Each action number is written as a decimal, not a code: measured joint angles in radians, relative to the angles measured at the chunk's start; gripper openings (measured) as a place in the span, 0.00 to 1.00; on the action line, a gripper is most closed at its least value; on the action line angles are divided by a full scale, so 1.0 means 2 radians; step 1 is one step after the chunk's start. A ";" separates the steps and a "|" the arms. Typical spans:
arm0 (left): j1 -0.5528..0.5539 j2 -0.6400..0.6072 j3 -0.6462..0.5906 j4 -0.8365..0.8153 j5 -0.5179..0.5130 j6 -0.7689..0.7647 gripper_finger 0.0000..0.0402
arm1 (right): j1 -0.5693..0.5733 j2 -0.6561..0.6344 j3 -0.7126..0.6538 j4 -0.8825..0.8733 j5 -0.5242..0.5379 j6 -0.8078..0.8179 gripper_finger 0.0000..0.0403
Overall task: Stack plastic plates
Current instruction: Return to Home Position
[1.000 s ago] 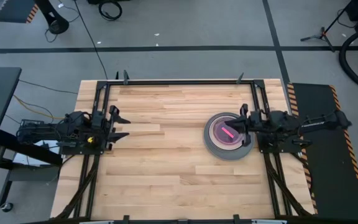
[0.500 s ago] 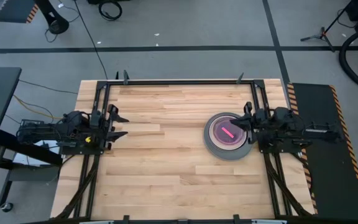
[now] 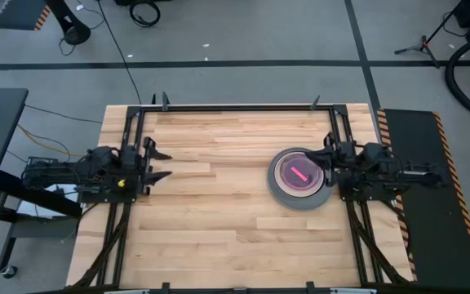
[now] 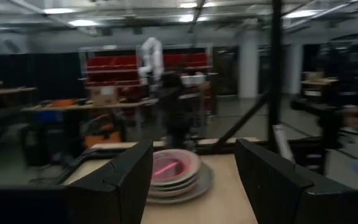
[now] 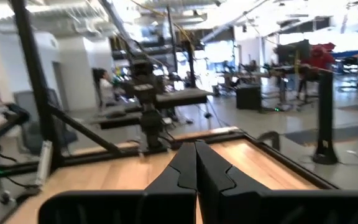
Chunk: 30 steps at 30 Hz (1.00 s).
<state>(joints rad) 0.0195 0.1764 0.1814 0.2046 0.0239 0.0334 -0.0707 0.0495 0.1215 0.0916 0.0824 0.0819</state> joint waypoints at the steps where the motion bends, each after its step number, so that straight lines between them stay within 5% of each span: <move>1: 0.000 0.000 0.000 -0.003 -0.012 0.000 0.58 | 0.004 -0.009 -0.004 0.003 -0.002 0.003 0.00; 7: 0.000 0.000 0.000 -0.027 -0.027 -0.012 0.58 | 0.021 -0.021 -0.057 0.065 -0.006 0.022 0.00; 12: 0.000 0.000 0.000 -0.043 -0.027 -0.034 0.58 | 0.022 -0.022 -0.058 0.036 -0.006 0.040 0.00; 18: -0.001 0.000 0.000 -0.054 -0.023 -0.037 0.58 | 0.022 -0.021 -0.058 0.034 -0.067 0.025 0.03; 25: 0.000 0.000 0.000 -0.055 -0.023 -0.037 0.58 | 0.022 -0.020 -0.058 0.032 -0.041 0.015 0.08; 30: -0.001 0.000 0.000 -0.083 -0.093 -0.041 0.58 | 0.022 -0.020 -0.058 0.032 -0.039 0.014 0.08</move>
<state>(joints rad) 0.0181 0.1762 0.1814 0.0386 -0.1613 -0.0481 -0.0273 0.0086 0.0059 0.1558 0.0051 0.1093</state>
